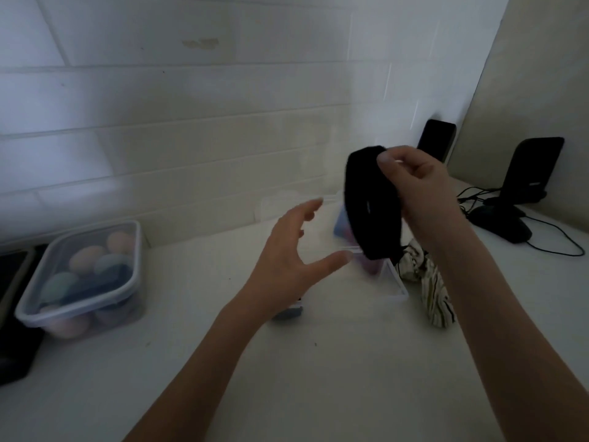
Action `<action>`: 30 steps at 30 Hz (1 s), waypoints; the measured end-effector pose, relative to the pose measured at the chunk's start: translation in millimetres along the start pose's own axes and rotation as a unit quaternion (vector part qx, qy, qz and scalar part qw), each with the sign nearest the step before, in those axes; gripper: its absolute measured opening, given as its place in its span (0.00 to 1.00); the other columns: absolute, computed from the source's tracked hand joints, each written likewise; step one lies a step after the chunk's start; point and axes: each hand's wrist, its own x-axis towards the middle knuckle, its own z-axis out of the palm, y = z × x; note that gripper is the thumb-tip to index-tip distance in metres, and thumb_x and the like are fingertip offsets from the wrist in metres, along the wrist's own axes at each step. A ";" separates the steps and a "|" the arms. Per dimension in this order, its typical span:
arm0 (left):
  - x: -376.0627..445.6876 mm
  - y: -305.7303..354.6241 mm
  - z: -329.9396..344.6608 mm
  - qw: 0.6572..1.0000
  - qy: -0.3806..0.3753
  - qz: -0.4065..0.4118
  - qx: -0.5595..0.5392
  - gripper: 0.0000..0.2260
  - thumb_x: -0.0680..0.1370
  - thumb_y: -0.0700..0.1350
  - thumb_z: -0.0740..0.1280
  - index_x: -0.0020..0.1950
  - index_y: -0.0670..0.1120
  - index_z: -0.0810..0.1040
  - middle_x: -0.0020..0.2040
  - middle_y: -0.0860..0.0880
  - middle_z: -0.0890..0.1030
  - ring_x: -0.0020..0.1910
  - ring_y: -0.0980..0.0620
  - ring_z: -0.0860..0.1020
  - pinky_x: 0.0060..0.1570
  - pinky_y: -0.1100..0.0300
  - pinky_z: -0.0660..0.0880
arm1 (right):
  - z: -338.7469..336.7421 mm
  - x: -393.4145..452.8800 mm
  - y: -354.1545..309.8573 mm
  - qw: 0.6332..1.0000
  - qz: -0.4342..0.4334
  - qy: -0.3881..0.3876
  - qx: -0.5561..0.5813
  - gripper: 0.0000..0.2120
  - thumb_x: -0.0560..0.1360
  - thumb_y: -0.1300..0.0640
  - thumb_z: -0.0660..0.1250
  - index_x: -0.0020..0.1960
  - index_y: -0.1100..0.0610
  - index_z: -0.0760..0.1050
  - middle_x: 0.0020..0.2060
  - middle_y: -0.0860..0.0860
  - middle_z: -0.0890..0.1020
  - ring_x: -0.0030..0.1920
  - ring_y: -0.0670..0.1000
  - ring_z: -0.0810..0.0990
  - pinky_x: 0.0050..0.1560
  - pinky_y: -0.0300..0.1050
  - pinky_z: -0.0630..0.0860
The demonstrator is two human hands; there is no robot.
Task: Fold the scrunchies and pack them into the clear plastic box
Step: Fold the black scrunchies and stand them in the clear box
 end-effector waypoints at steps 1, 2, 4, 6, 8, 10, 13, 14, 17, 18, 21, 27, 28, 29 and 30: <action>1.2 1.5 -0.8 0.997 -0.009 -0.026 -0.068 0.37 0.65 0.62 0.71 0.71 0.54 0.63 0.66 0.59 0.69 0.65 0.64 0.68 0.62 0.65 0.68 | 7.6 -3.4 -1.8 0.999 0.017 -0.034 0.011 0.06 0.74 0.58 0.67 0.39 0.51 0.79 0.25 0.43 0.81 0.27 0.39 0.78 0.25 0.31 0.72; 2.8 1.7 -1.8 0.990 -0.017 -0.044 -0.131 0.38 0.64 0.61 0.71 0.71 0.54 0.62 0.68 0.57 0.70 0.66 0.63 0.68 0.63 0.63 0.68 | 14.5 -6.3 -2.3 0.997 0.031 -0.068 0.009 0.06 0.74 0.58 0.67 0.40 0.52 0.79 0.26 0.44 0.82 0.27 0.41 0.79 0.24 0.32 0.72; 6.1 0.0 -3.3 0.974 -0.019 -0.057 -0.217 0.36 0.64 0.58 0.71 0.70 0.52 0.64 0.66 0.53 0.74 0.65 0.60 0.72 0.62 0.59 0.70 | 24.7 -10.3 0.4 0.991 0.052 -0.125 -0.007 0.04 0.74 0.59 0.68 0.43 0.52 0.80 0.28 0.47 0.83 0.27 0.45 0.79 0.23 0.35 0.73; 8.1 -1.0 -5.1 0.964 0.005 -0.065 -0.258 0.29 0.66 0.53 0.73 0.65 0.54 0.69 0.59 0.53 0.80 0.58 0.59 0.78 0.54 0.64 0.75 | 29.8 -11.3 3.1 0.986 0.063 -0.156 -0.020 0.05 0.74 0.61 0.67 0.47 0.53 0.80 0.28 0.48 0.83 0.25 0.46 0.78 0.22 0.36 0.73; 9.5 -3.2 -7.4 0.959 0.034 -0.072 -0.272 0.22 0.67 0.49 0.73 0.60 0.54 0.74 0.52 0.55 0.83 0.52 0.58 0.81 0.46 0.69 0.76 | 30.2 -10.6 5.5 0.982 0.070 -0.172 -0.021 0.08 0.74 0.62 0.68 0.52 0.54 0.79 0.29 0.48 0.84 0.24 0.45 0.77 0.22 0.35 0.73; 10.3 -5.9 -9.3 0.958 0.042 -0.079 -0.273 0.18 0.68 0.49 0.72 0.57 0.53 0.78 0.51 0.53 0.84 0.50 0.55 0.82 0.46 0.66 0.77 | 29.1 -10.0 7.4 0.977 0.077 -0.197 -0.020 0.13 0.73 0.64 0.69 0.55 0.52 0.77 0.34 0.49 0.84 0.26 0.45 0.78 0.24 0.35 0.73; 10.3 -7.9 -9.4 0.952 0.026 -0.094 -0.290 0.14 0.69 0.47 0.72 0.54 0.52 0.79 0.50 0.53 0.84 0.51 0.52 0.82 0.48 0.63 0.77 | 30.9 -9.6 10.9 0.970 0.066 -0.232 -0.030 0.20 0.70 0.67 0.70 0.59 0.52 0.73 0.39 0.54 0.81 0.31 0.47 0.80 0.30 0.39 0.78; 10.0 -8.6 -9.2 0.945 0.021 -0.101 -0.311 0.13 0.69 0.46 0.72 0.53 0.52 0.79 0.50 0.53 0.84 0.51 0.51 0.82 0.48 0.62 0.77 | 32.2 -9.0 12.2 0.971 0.059 -0.230 -0.027 0.21 0.70 0.68 0.70 0.59 0.52 0.73 0.39 0.55 0.81 0.32 0.48 0.80 0.32 0.41 0.79; 9.7 -10.3 -9.0 0.924 0.003 -0.130 -0.359 0.12 0.69 0.44 0.71 0.51 0.49 0.76 0.52 0.48 0.83 0.52 0.48 0.82 0.47 0.60 0.78 | 33.2 -7.8 15.6 0.973 0.050 -0.225 -0.009 0.21 0.70 0.69 0.70 0.57 0.51 0.73 0.39 0.55 0.81 0.34 0.50 0.81 0.37 0.44 0.80; 9.6 -10.5 -9.1 0.920 -0.004 -0.139 -0.366 0.12 0.70 0.44 0.72 0.51 0.48 0.74 0.53 0.46 0.83 0.52 0.48 0.82 0.46 0.58 0.79 | 32.9 -7.6 16.6 0.972 0.050 -0.229 -0.007 0.21 0.70 0.68 0.71 0.57 0.50 0.73 0.40 0.56 0.81 0.36 0.52 0.81 0.38 0.46 0.80; 9.1 -10.8 -7.8 0.914 -0.012 -0.143 -0.380 0.16 0.70 0.44 0.73 0.54 0.45 0.72 0.50 0.45 0.85 0.51 0.46 0.83 0.47 0.55 0.80 | 33.6 -7.7 20.8 0.972 0.026 -0.226 -0.052 0.20 0.68 0.66 0.72 0.54 0.47 0.74 0.39 0.54 0.80 0.38 0.53 0.78 0.40 0.51 0.77; 10.7 -14.2 -9.2 0.930 0.034 -0.108 -0.349 0.15 0.72 0.34 0.69 0.55 0.48 0.78 0.46 0.51 0.86 0.49 0.52 0.83 0.46 0.63 0.79 | 33.1 -5.2 32.8 0.972 0.065 -0.160 -0.156 0.20 0.62 0.48 0.77 0.51 0.43 0.73 0.40 0.47 0.75 0.33 0.44 0.73 0.38 0.40 0.72; 11.0 -14.3 -9.5 0.933 0.039 -0.103 -0.343 0.15 0.72 0.33 0.69 0.54 0.49 0.79 0.46 0.52 0.86 0.49 0.53 0.83 0.45 0.65 0.78 | 33.0 -5.4 34.2 0.968 0.082 -0.184 -0.153 0.20 0.62 0.48 0.76 0.51 0.41 0.74 0.41 0.47 0.76 0.33 0.44 0.74 0.37 0.39 0.72; 11.0 -14.4 -9.6 0.936 0.041 -0.099 -0.336 0.15 0.71 0.32 0.70 0.53 0.49 0.80 0.46 0.52 0.86 0.48 0.54 0.83 0.45 0.66 0.77 | 33.9 -6.0 35.4 0.964 0.084 -0.210 -0.144 0.19 0.64 0.51 0.77 0.51 0.41 0.75 0.42 0.48 0.78 0.33 0.43 0.75 0.37 0.38 0.72; 11.1 -14.1 -9.7 0.938 0.042 -0.099 -0.330 0.15 0.71 0.32 0.70 0.52 0.49 0.81 0.46 0.52 0.86 0.48 0.54 0.83 0.46 0.66 0.77 | 35.1 -6.7 35.9 0.962 0.073 -0.228 -0.129 0.16 0.65 0.54 0.76 0.50 0.41 0.77 0.42 0.48 0.79 0.33 0.43 0.76 0.36 0.36 0.72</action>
